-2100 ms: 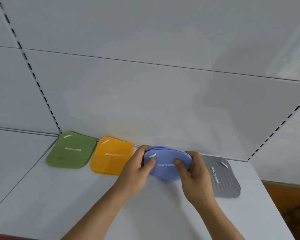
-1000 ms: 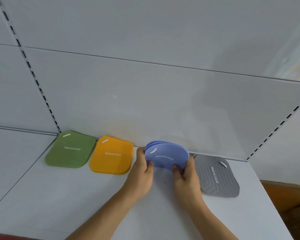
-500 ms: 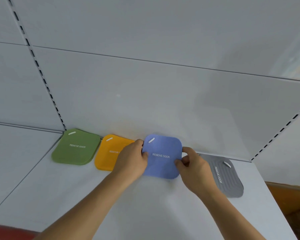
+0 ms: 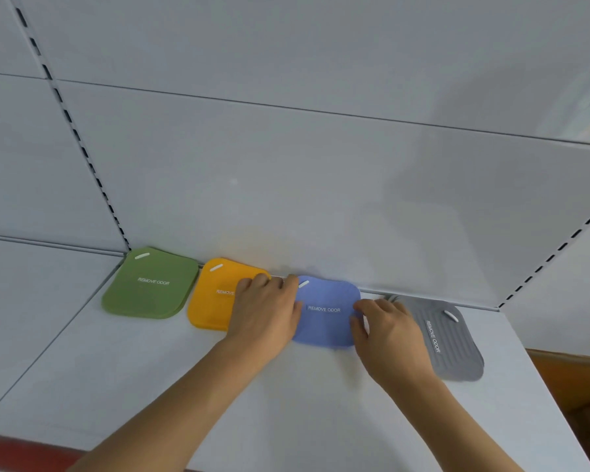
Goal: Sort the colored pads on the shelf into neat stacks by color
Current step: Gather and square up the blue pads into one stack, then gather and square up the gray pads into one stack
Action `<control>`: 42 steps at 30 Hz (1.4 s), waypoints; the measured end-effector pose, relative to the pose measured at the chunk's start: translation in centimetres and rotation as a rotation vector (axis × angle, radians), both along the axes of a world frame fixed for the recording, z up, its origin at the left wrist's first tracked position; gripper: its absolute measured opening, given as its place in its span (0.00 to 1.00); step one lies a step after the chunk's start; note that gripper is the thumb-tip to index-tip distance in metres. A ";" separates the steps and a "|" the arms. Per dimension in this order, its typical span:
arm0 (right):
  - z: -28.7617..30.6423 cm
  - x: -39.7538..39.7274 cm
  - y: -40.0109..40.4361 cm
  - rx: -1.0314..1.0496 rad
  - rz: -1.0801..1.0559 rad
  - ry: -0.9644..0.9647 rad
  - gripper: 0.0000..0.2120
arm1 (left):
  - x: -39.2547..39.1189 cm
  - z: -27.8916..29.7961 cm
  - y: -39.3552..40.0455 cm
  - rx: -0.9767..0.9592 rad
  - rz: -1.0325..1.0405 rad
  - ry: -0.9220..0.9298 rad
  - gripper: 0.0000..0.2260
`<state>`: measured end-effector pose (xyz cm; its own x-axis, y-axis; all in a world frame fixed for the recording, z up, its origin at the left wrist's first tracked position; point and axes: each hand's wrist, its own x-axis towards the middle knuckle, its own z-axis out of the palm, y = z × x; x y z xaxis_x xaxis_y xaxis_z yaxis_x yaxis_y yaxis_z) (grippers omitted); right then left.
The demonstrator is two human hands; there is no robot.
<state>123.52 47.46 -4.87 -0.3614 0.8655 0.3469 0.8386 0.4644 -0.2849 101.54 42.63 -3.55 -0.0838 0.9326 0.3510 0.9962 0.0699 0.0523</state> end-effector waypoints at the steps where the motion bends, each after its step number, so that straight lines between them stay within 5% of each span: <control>1: 0.0 0.5 -0.1 0.029 0.029 -0.032 0.09 | -0.3 0.0 -0.4 -0.013 -0.045 0.011 0.20; 4: 0.3 1.7 -0.6 0.032 0.138 -0.143 0.25 | -1.1 0.6 -1.5 -0.209 -0.140 0.056 0.34; 6: 0.2 2.0 -0.5 0.037 0.174 -0.205 0.30 | -1.0 1.2 -1.8 -0.318 -0.180 0.125 0.32; 10: 0.0 2.1 0.4 0.035 0.205 -0.185 0.27 | -0.6 1.5 -1.6 -0.271 -0.225 0.170 0.21; 25: -1.3 2.6 -0.1 0.104 0.217 -0.196 0.22 | -0.6 -0.7 -2.2 -0.062 -0.240 0.188 0.16; 33: 0.2 7.6 -1.1 0.143 0.023 -0.131 0.18 | 3.6 -0.1 -1.4 0.048 -0.321 0.092 0.20; 39: 1.3 13.8 -0.2 -0.079 -0.258 -0.263 0.27 | 10.9 -0.6 1.3 -0.004 -0.342 -0.037 0.17; 42: 1.8 14.5 0.3 -0.192 -0.223 -0.252 0.28 | 14.0 -0.9 2.5 -0.063 -0.302 -0.021 0.19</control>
<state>137.97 47.73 -3.07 -0.2105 0.9730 0.0949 0.9677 0.2212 -0.1212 115.49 45.16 -4.45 0.1942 0.9362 0.2928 0.9711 -0.2258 0.0777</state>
